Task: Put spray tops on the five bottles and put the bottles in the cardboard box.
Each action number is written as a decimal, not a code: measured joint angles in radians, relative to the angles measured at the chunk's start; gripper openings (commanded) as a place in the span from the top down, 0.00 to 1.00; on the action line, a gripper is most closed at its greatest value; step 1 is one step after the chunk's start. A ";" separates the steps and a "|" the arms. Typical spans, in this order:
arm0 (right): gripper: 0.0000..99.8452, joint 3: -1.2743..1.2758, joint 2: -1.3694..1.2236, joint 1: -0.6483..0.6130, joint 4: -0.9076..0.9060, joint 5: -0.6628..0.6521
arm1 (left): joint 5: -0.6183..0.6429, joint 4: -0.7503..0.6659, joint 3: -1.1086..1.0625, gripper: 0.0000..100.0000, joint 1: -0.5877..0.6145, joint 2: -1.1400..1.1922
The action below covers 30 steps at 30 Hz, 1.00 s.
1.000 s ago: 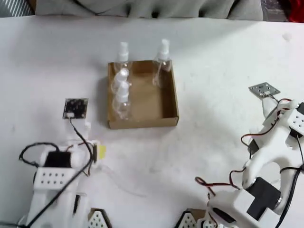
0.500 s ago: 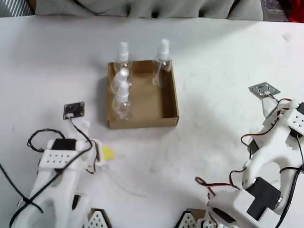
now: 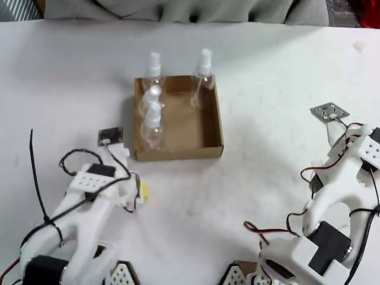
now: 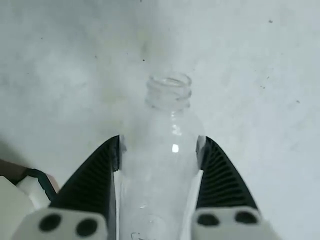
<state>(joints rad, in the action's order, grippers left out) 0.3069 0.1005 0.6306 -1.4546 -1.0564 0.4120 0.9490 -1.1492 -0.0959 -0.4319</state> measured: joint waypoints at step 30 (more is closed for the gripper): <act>0.98 0.087 0.318 -0.064 0.031 0.301 | -0.256 0.272 0.390 0.98 0.078 -0.054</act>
<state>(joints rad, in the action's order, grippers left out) 0.3943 0.4181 0.5662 -1.4239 -0.7557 0.1557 1.2206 -0.7595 -0.0176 -0.4856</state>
